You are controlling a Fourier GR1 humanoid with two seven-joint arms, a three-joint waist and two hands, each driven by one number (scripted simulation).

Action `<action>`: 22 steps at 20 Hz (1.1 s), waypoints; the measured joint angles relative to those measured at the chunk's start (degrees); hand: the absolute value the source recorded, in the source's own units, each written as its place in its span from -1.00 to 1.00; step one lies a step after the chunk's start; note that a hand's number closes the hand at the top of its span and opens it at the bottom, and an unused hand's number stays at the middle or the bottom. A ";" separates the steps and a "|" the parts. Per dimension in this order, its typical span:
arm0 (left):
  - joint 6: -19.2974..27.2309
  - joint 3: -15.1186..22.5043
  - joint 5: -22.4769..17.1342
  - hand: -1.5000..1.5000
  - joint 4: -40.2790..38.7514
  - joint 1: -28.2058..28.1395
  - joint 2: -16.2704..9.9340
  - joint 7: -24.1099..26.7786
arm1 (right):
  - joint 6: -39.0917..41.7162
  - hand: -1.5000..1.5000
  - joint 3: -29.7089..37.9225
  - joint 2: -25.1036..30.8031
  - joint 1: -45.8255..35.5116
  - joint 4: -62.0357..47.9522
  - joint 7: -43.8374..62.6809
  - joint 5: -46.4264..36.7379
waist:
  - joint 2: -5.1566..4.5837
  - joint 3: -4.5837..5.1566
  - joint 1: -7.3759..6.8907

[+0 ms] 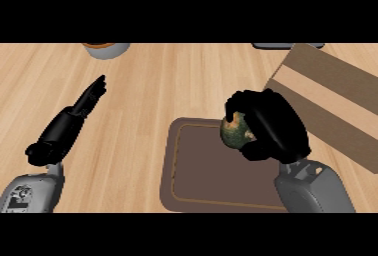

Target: Pick the squash from the tray and place it in the cardboard box

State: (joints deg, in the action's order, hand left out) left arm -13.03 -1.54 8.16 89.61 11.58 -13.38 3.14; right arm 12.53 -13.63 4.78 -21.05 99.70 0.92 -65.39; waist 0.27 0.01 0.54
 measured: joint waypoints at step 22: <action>-1.33 -0.24 0.28 0.00 0.33 0.98 0.36 -0.03 | 3.94 1.00 31.15 19.73 -19.48 -29.49 2.25 8.99 | -0.65 -0.02 -1.50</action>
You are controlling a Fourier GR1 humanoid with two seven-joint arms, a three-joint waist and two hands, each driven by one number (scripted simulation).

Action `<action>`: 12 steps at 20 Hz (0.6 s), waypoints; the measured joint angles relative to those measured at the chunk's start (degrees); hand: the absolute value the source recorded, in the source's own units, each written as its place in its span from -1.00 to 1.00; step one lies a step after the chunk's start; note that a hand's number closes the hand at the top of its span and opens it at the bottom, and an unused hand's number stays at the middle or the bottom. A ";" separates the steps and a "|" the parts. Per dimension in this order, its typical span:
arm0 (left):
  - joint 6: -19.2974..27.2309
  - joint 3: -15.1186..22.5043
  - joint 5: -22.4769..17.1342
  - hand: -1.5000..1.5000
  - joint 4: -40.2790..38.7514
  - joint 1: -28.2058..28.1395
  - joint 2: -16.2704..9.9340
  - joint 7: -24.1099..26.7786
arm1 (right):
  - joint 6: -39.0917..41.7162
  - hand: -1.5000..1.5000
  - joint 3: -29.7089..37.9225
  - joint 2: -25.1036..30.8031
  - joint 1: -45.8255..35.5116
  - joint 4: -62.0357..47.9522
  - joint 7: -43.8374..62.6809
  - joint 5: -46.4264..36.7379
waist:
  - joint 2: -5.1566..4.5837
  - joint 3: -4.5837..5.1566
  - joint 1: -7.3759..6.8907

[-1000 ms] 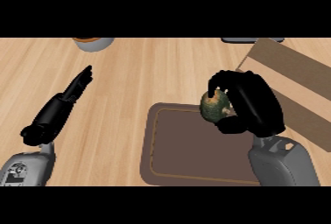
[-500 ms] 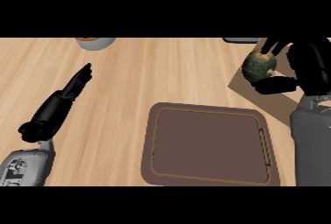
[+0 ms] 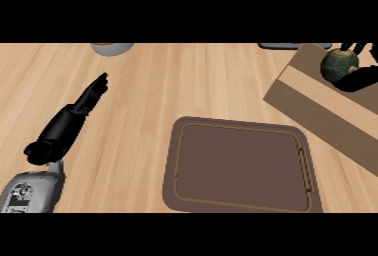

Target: Pick the squash from the tray and place it in the cardboard box

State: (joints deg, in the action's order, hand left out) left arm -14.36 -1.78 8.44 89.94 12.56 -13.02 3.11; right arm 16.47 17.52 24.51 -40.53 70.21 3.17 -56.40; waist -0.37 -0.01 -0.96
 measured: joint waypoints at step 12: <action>-0.67 -0.30 -0.21 0.00 0.37 0.36 0.16 -0.58 | 6.53 -1.00 -1.81 11.97 -4.47 -29.56 -13.95 -2.60 | -0.21 -0.05 -0.61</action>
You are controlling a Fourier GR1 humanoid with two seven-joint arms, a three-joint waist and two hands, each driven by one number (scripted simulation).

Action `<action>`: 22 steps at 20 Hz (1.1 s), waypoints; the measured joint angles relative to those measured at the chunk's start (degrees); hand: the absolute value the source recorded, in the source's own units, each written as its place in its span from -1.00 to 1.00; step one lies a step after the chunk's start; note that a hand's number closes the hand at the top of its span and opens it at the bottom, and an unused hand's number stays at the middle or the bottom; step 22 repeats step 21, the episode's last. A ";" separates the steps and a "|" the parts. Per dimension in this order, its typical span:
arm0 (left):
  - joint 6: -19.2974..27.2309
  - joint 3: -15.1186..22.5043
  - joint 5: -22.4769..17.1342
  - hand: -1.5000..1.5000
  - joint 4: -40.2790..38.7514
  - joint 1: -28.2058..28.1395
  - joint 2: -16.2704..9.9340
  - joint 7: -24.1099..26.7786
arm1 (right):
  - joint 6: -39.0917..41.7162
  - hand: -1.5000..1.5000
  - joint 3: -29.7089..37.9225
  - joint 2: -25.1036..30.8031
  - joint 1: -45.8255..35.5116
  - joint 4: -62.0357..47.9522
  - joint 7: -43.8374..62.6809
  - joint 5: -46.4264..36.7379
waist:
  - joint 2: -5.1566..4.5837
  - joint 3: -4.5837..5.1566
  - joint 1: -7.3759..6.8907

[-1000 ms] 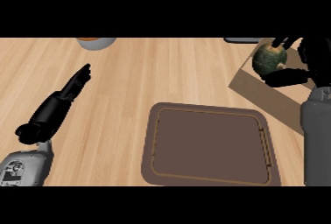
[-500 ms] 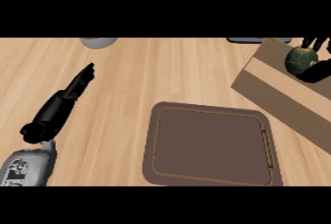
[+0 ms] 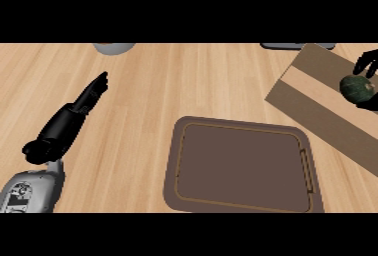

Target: Pick the squash from the tray and place it in the cardboard box

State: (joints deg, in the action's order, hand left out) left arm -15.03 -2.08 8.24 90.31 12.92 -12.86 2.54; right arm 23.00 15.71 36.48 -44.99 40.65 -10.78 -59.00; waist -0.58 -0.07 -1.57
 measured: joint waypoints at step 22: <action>0.31 -0.10 1.16 0.00 -1.57 0.05 0.34 2.11 | 2.94 -1.00 32.05 4.38 -8.92 -21.49 -9.37 31.80 | -0.23 -0.11 0.12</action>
